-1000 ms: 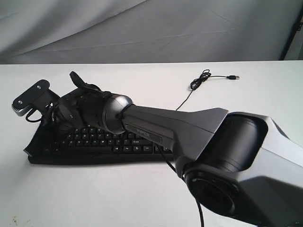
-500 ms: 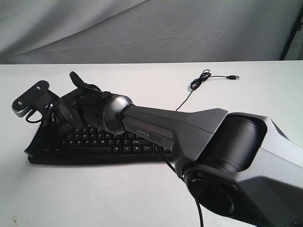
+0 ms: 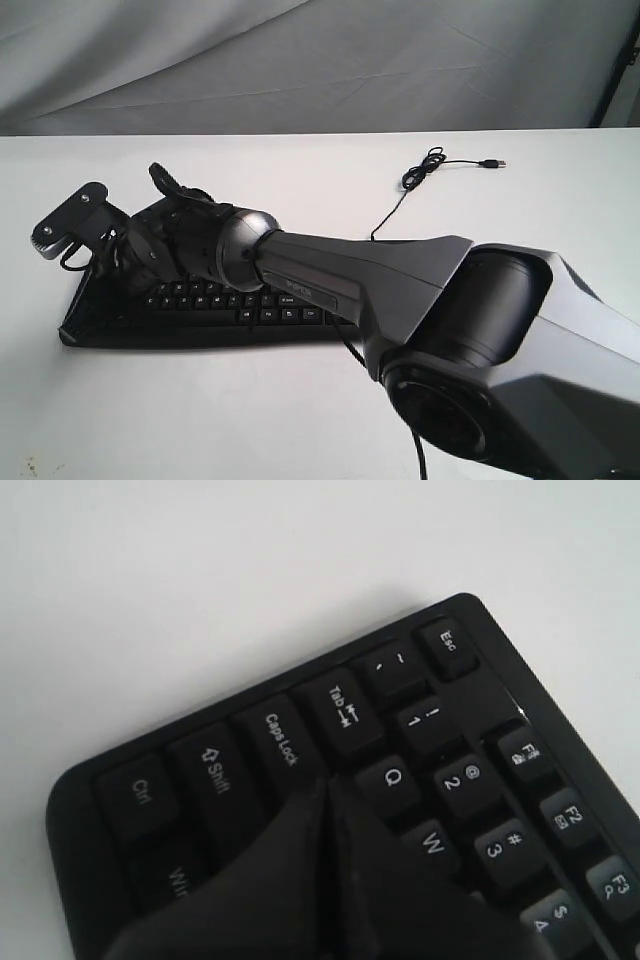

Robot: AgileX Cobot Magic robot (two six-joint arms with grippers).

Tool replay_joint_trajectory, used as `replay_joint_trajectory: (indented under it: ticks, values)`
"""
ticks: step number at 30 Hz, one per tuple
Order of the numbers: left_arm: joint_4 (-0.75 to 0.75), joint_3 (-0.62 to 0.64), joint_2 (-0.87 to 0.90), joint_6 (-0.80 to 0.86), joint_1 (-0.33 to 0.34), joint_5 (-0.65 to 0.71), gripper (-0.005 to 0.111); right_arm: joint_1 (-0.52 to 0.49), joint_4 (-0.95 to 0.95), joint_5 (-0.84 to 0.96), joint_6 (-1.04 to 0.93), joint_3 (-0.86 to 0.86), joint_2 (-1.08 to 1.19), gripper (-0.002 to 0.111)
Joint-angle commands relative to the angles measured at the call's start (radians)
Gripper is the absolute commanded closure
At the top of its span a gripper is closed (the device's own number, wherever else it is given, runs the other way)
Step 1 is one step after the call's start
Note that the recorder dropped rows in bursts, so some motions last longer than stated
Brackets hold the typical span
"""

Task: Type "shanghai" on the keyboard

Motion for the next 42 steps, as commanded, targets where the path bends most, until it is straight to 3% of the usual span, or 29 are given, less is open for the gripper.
replay_joint_trajectory:
  ticks: [1,9,15,22,29,42]
  values:
    - [0.001,0.004,-0.003,-0.003,-0.005,-0.005,0.107,-0.007,-0.023,0.029,-0.016,-0.006,-0.023,0.108]
    - [0.001,0.004,-0.003,-0.003,-0.005,-0.005,0.107,-0.007,-0.105,0.113,-0.014,0.050,-0.131,0.108]
    - [0.001,0.004,-0.003,-0.003,-0.005,-0.005,0.107,-0.024,-0.126,0.010,0.017,0.336,-0.320,0.108]
    - [0.001,0.004,-0.003,-0.003,-0.005,-0.005,0.107,-0.076,-0.063,-0.249,0.049,0.733,-0.484,0.108]
    - [0.001,0.004,-0.003,-0.003,-0.005,-0.005,0.107,-0.076,-0.007,-0.327,0.038,0.737,-0.435,0.108]
    - [0.001,0.004,-0.003,-0.003,-0.005,-0.005,0.107,-0.081,0.038,-0.268,0.008,0.669,-0.365,0.108]
